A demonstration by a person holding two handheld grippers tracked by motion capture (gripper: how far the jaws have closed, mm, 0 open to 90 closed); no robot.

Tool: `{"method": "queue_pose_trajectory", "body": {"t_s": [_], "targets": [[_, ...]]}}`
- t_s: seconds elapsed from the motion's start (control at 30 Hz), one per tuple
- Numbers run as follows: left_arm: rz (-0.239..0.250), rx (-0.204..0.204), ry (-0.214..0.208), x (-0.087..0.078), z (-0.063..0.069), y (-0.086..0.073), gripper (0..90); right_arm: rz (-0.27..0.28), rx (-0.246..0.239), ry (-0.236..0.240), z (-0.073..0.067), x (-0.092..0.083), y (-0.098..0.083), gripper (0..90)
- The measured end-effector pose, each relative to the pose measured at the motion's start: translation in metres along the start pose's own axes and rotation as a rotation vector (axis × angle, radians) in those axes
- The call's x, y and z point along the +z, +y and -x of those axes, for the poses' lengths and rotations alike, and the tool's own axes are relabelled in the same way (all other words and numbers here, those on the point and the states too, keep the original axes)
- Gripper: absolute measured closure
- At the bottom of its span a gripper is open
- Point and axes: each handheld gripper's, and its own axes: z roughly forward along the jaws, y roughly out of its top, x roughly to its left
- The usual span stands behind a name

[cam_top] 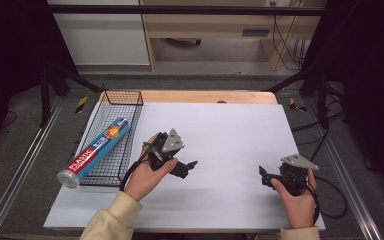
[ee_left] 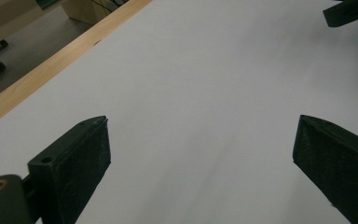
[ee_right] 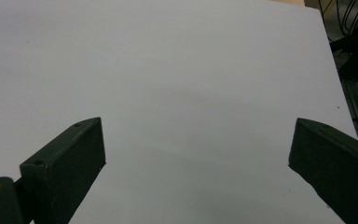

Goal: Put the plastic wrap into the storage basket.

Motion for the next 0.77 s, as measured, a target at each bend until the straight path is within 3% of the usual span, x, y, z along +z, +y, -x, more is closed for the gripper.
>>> {"method": "queue_pose_trajectory", "body": {"t_s": [0.2, 0.43, 0.57, 0.77], "targets": [[-0.009, -0.023, -0.024, 0.008, -0.001, -0.014, 4.1, -0.006, 0.002, 0.002, 0.0, 0.0, -0.002, 4.1], [-0.048, -0.044, -0.031, 0.016, -0.002, -0.043, 4.1, -0.016, 0.001, 0.005, 0.0, 0.001, -0.003, 4.1], [-0.047, -0.045, -0.011, 0.011, -0.002, -0.06, 4.1, -0.021, 0.006, 0.019, 0.0, 0.003, -0.004, 3.9], [-0.012, -0.045, 0.004, -0.001, -0.002, -0.07, 4.1, -0.035, 0.012, 0.047, -0.002, 0.008, -0.007, 4.5]]}}
